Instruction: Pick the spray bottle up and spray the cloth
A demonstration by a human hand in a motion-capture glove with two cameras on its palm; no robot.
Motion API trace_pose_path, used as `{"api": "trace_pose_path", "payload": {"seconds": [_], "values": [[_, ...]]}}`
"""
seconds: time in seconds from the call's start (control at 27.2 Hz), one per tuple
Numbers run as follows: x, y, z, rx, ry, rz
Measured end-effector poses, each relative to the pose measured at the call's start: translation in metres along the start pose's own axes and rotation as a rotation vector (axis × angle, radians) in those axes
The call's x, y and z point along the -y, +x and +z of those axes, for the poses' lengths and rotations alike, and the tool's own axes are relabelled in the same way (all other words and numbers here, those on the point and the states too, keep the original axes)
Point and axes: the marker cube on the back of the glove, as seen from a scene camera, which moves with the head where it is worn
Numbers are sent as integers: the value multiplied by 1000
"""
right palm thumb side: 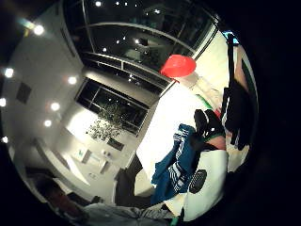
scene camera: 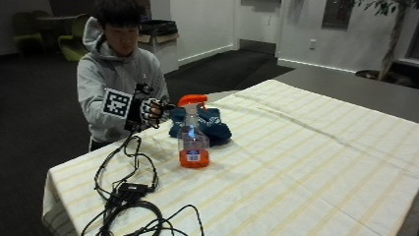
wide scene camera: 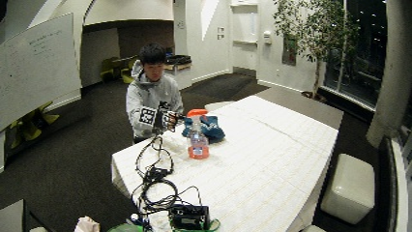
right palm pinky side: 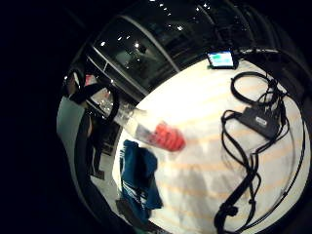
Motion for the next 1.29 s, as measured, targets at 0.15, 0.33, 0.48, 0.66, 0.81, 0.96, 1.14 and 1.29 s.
{"api": "trace_pose_path", "payload": {"seconds": [0.15,0.33,0.48,0.66,0.81,0.96,1.14,1.29], "values": [[-4,3,0,1,-61,-15],[2,9,8,-5,-111,20],[6,13,22,18,-158,20],[17,11,51,95,-193,85],[22,11,70,120,-234,108],[27,12,84,148,-251,140],[31,12,85,148,-225,170],[29,10,77,98,-214,183]]}}
